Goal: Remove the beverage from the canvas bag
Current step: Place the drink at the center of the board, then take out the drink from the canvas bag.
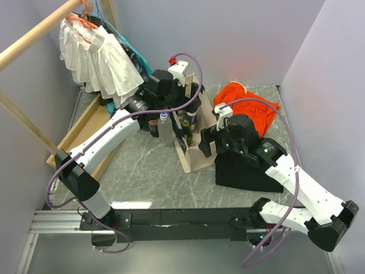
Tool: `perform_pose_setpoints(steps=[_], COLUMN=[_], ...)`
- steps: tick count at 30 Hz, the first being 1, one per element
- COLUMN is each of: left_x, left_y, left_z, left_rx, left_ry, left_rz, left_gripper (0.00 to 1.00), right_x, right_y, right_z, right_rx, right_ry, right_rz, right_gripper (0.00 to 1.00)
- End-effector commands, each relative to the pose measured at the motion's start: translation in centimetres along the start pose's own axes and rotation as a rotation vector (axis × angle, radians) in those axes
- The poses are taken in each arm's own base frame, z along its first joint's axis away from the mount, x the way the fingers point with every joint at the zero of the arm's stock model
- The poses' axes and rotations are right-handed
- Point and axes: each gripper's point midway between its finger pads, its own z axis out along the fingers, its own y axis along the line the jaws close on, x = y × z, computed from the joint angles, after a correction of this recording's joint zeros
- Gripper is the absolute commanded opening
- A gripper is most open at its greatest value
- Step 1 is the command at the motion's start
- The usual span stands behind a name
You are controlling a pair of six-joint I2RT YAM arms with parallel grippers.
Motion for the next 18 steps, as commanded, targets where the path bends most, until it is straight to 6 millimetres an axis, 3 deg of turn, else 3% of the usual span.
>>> perform_pose_setpoints(steps=[1,9,18], left_x=[0.0,1.3,3.4], left_y=[-0.4,-0.6,0.2], left_z=[-0.3,-0.1,1.5], left_rx=[0.014,0.014,-0.033], left_ry=[-0.006,0.04,0.105], left_rz=[0.003,0.009,0.028], left_gripper=[0.96,0.96,0.96], right_x=[1.0,2.1,2.8], right_y=[0.7,1.3,1.3], right_z=[-1.1,-0.4,-0.3], right_rx=[-0.017,-0.025,-0.007], right_ry=[0.01,0.04,0.056], right_rz=[0.015,0.027,0.045], right_gripper=[1.0,1.0,1.0])
